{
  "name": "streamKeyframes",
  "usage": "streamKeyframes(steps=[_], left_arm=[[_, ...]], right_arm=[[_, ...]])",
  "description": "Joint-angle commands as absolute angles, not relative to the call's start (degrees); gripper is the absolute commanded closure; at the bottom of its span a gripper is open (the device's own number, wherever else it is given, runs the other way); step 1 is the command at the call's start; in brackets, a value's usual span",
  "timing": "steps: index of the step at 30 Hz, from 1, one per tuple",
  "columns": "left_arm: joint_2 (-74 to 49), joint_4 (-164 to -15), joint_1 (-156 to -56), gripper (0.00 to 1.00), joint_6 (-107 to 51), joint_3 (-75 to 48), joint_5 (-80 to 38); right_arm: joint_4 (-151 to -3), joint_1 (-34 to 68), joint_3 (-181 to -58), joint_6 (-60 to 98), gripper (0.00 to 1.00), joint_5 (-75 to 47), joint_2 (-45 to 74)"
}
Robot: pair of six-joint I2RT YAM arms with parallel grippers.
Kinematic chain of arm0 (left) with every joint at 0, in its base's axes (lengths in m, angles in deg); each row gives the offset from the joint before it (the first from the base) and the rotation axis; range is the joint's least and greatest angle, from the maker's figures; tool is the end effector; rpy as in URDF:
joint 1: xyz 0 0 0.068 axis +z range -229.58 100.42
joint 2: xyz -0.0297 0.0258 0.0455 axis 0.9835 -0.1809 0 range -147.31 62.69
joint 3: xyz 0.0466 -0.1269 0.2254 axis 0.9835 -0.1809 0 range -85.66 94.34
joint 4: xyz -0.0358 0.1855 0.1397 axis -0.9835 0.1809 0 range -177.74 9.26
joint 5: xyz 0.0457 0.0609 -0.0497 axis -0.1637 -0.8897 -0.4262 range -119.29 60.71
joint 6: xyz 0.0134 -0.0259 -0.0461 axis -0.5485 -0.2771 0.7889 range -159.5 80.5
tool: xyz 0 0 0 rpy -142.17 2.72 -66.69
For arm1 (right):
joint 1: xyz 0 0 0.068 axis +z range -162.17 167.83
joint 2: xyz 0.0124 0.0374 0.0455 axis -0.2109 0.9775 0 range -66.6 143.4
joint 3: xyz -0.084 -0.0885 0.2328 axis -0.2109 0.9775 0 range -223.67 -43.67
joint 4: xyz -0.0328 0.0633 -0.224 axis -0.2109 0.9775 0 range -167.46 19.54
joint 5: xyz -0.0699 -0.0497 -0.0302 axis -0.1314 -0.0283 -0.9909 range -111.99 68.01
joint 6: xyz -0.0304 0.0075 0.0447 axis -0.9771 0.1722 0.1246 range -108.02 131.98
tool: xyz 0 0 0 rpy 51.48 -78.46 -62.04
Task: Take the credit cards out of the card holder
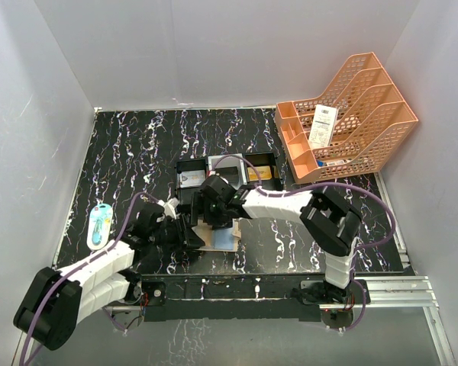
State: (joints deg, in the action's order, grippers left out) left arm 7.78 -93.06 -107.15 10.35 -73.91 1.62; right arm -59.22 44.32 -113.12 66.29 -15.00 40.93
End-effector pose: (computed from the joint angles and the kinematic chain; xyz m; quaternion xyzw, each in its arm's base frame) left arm 0.1299 -0.0891 0.1520 -0.0522 0.8720 -0.4518 0.1810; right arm 0.1977 0.3070 0.1773 -0.0359 0.9548 0.2712 0.1162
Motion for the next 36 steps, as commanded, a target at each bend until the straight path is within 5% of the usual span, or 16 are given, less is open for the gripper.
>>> streamKeyframes(steps=[1,15,25,36], left_arm=[[5.45,-98.85,-107.75,0.65,9.72,-70.2,3.24],[-5.59,-101.14,-118.28,0.62,7.84,-60.68,-1.15],[-5.33,-94.89,-123.52,0.61,8.06,-57.47,-9.08],[3.97,-78.41,-122.76,0.55,12.76,-56.34,-24.39]], right_arm=[[-59.03,45.09,-115.31,66.59,0.04,-15.75,34.04],[-65.87,36.61,-92.88,75.21,0.02,-25.1,7.85],[-89.11,30.81,-70.83,80.88,0.02,-13.58,-6.78],[-87.13,31.02,-78.9,75.75,0.42,-3.72,4.72]])
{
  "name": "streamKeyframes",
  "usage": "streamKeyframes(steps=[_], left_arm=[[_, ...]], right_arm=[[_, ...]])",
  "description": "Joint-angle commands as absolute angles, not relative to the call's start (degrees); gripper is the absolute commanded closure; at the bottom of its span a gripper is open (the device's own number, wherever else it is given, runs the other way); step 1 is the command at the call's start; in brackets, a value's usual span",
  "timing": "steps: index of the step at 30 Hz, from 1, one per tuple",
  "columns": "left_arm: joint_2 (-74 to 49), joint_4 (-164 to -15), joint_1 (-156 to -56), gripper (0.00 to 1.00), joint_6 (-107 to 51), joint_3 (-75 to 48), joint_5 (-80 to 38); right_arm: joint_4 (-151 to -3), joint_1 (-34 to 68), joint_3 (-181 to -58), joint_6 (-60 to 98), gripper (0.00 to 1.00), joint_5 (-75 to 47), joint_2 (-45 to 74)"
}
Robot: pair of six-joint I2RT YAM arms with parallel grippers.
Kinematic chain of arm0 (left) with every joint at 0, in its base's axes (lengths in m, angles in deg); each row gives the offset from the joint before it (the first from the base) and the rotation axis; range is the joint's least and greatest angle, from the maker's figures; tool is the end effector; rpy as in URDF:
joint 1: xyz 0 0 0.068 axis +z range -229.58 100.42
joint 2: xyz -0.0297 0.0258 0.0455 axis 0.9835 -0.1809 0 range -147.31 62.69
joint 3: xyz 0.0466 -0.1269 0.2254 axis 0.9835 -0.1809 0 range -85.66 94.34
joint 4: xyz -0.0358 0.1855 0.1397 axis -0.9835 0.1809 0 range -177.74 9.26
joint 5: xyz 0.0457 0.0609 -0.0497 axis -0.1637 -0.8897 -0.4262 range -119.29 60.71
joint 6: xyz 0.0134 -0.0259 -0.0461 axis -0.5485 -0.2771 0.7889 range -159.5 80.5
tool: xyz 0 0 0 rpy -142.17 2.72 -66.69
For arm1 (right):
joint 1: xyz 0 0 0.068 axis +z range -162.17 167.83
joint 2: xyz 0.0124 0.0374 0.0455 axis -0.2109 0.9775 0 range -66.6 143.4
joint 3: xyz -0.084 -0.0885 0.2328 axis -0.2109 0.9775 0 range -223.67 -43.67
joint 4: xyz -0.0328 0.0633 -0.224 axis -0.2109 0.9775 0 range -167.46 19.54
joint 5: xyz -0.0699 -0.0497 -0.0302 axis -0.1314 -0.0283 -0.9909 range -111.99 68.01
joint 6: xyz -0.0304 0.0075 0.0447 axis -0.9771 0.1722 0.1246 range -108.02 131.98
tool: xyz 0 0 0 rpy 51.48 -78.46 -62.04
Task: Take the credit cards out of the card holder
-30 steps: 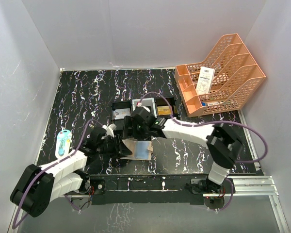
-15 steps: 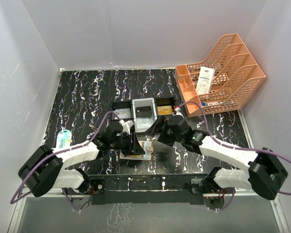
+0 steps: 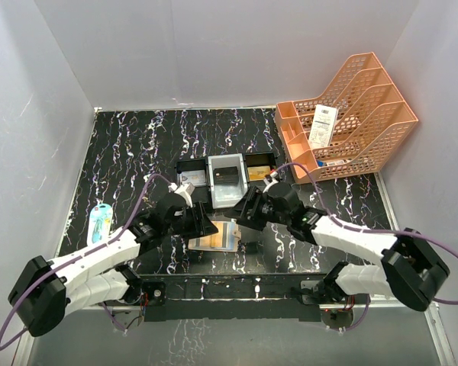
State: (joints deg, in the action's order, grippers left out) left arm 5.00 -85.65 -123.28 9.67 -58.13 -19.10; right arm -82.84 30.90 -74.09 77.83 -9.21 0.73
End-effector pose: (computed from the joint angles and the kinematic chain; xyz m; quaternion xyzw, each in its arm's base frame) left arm 0.1363 -0.1393 0.2122 0.0013 0.8733 -0.4021 0.2751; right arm 0.1587 0.1597 0.2081 0.1179 0.8609 0.4514 0.2031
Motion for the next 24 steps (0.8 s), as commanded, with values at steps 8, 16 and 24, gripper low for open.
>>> streamKeyframes(steps=[8,16,24], left_arm=[[3.3,-85.37,-118.52,0.46,16.16,-58.89,-18.04],[-0.46,-84.54,-117.28,0.46,13.16,-57.21,-16.08],[-8.28,-88.63,-117.28,0.46,11.28,-55.57,-11.98]], right_arm=[[-86.51,32.24,-83.61,74.03,0.56,0.32,15.85],[-83.24,32.25,-82.99,72.2,0.62,-3.63,21.05],[-84.78,32.06,-79.23,71.82,0.69,-2.79,26.38]])
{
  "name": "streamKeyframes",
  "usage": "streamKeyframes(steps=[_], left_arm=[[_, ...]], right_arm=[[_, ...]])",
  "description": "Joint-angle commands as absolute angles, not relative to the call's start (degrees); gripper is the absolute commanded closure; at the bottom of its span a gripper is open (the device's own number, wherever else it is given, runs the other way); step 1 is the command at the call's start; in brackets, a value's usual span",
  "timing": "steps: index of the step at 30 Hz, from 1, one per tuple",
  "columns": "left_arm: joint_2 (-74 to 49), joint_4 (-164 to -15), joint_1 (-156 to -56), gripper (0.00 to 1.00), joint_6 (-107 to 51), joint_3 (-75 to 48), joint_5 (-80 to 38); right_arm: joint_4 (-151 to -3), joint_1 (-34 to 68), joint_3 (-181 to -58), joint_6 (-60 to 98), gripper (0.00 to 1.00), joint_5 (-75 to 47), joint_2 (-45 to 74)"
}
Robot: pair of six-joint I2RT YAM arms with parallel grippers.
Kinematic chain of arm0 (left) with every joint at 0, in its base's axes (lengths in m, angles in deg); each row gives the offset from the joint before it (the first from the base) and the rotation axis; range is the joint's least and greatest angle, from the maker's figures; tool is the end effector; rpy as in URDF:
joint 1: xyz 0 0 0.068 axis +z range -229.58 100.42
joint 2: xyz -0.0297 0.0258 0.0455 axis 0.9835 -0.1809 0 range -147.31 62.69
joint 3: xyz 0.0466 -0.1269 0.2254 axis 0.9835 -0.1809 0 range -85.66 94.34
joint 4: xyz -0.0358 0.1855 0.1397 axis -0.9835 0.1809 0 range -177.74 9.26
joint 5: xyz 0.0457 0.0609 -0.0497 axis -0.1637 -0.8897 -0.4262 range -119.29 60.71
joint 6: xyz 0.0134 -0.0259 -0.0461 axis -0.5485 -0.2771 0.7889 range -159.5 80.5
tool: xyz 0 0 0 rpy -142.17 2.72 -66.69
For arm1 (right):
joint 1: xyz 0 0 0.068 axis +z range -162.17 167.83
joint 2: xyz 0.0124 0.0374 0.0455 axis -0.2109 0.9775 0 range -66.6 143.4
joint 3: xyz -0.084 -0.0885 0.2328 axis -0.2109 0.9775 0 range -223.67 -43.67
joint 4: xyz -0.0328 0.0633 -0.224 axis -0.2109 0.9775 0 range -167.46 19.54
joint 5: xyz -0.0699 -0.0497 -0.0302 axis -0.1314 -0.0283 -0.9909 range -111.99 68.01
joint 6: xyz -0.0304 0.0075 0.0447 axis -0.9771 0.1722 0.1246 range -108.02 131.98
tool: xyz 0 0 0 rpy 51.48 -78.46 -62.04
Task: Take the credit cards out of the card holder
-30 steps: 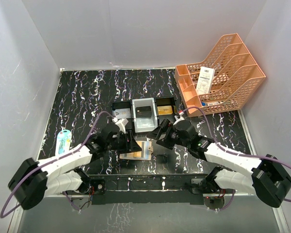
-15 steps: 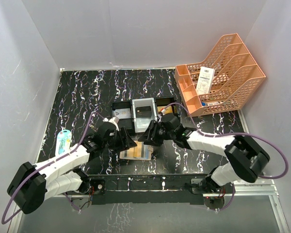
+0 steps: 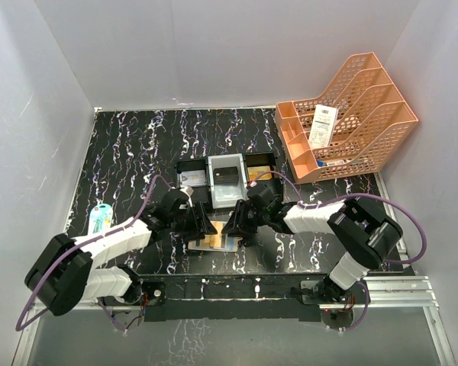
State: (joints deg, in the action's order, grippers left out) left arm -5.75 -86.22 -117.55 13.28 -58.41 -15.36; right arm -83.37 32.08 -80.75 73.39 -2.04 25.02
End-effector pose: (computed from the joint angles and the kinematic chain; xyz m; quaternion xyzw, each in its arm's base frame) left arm 0.1598 -0.1360 0.1777 -0.0689 0.9080 -0.3614 0.2006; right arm 0.1870 0.1998 0.1441 0.0769 0.9202 0.3751 0.0811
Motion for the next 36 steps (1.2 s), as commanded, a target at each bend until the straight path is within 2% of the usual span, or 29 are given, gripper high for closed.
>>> streamKeyframes(steps=[1,7,14,20,30,36], left_arm=[[-9.06,-88.65,-117.3,0.48,11.07,-55.3,-11.89],[-11.95,-89.43,-117.28,0.55,10.91,-55.18,-11.75],[-12.01,-94.08,-117.28,0.75,14.2,-57.67,-11.7],[-10.91,-93.98,-117.28,0.81,13.65,-57.77,-11.28],[-10.65,-95.37,-117.28,1.0,13.73,-59.49,-9.22],[-10.43,-95.39,-117.28,1.0,12.67,-59.97,-8.28]], right_arm=[[-84.48,32.05,-78.99,71.9,0.69,-3.32,26.37],[-83.61,32.09,-79.19,71.22,0.69,-4.27,26.79],[-82.51,31.96,-78.18,70.88,0.7,-5.34,26.01],[-83.63,31.95,-76.72,71.67,0.7,-5.21,25.78],[-82.93,31.96,-76.52,71.86,0.71,-5.35,24.65],[-82.31,31.95,-77.12,71.66,0.71,-5.55,24.5]])
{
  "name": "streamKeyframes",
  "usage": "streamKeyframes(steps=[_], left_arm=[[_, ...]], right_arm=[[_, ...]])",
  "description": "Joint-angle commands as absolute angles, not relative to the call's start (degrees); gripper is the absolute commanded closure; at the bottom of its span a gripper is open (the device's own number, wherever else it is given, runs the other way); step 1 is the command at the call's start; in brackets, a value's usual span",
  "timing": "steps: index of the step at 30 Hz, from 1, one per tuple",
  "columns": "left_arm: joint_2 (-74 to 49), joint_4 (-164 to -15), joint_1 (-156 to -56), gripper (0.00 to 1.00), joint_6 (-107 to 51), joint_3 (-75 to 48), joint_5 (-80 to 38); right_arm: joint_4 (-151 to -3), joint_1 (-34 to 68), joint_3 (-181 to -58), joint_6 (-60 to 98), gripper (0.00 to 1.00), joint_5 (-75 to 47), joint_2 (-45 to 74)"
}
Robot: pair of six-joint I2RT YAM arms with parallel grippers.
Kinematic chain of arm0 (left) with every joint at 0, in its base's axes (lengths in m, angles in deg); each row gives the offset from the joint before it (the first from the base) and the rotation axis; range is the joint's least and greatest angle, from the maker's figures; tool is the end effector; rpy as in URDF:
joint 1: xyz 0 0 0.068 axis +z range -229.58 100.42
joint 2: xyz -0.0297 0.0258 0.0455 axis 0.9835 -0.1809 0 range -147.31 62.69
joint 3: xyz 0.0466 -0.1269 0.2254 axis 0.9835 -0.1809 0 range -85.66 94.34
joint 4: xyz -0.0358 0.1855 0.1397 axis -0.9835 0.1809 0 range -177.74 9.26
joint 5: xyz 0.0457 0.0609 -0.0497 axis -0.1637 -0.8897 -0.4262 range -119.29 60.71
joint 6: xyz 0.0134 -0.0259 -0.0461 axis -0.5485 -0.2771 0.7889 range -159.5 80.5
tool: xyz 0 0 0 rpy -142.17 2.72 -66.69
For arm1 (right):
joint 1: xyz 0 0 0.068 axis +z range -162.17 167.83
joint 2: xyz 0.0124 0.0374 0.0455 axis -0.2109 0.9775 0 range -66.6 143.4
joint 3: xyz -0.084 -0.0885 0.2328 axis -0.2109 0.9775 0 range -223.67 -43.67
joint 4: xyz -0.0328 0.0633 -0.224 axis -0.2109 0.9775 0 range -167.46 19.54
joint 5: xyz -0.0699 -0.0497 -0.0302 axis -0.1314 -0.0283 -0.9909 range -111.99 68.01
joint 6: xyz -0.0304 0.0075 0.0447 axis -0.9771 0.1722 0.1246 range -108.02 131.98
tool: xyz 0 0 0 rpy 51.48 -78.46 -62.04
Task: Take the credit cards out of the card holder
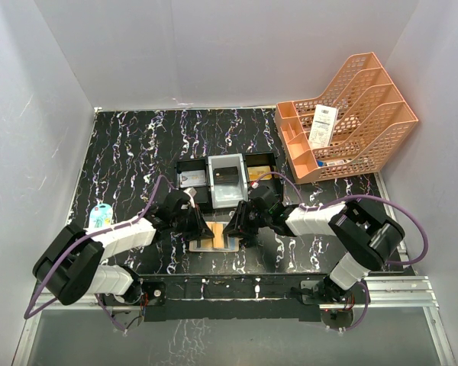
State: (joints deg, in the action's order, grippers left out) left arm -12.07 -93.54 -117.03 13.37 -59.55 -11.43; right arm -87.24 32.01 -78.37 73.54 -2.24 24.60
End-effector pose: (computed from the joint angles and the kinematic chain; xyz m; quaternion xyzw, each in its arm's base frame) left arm 0.1687 -0.1434 0.1613 -0.0599 0.9056 -0.3805 0.1777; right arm 0.1844 0.1966 0.1407 0.0758 0.9148 0.3859 0.0923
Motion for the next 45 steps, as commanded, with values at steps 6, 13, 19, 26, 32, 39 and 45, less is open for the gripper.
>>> streamKeyframes(steps=[6,13,19,26,32,39,45], left_arm=[[-9.77,-91.3,-117.28,1.0,11.64,-59.01,-9.98],[-7.22,-90.84,-117.28,1.0,11.86,-60.1,-11.02],[-9.73,-90.01,-117.32,0.89,11.76,-58.44,-11.3],[-8.99,-90.69,-117.28,0.63,12.76,-59.81,-12.37],[-13.54,-95.46,-117.28,0.66,12.83,-59.63,-9.47],[-15.29,-97.5,-117.28,0.83,13.24,-58.77,-7.81],[-11.91,-94.73,-117.28,1.0,13.42,-59.42,-10.29]], right_arm=[[-81.9,31.95,-77.64,71.72,0.72,-5.9,24.46],[-81.68,31.94,-77.96,71.55,0.72,-5.9,23.96],[-81.41,31.91,-79.1,70.96,0.72,-5.28,24.57],[-81.05,31.88,-79.07,70.87,0.72,-5.38,24.55],[-81.62,31.88,-78.62,71.21,0.73,-5.11,24.81],[-82.37,31.88,-77.99,71.66,0.73,-4.94,24.93],[-82.33,31.89,-77.75,71.85,0.74,-5.34,25.12]])
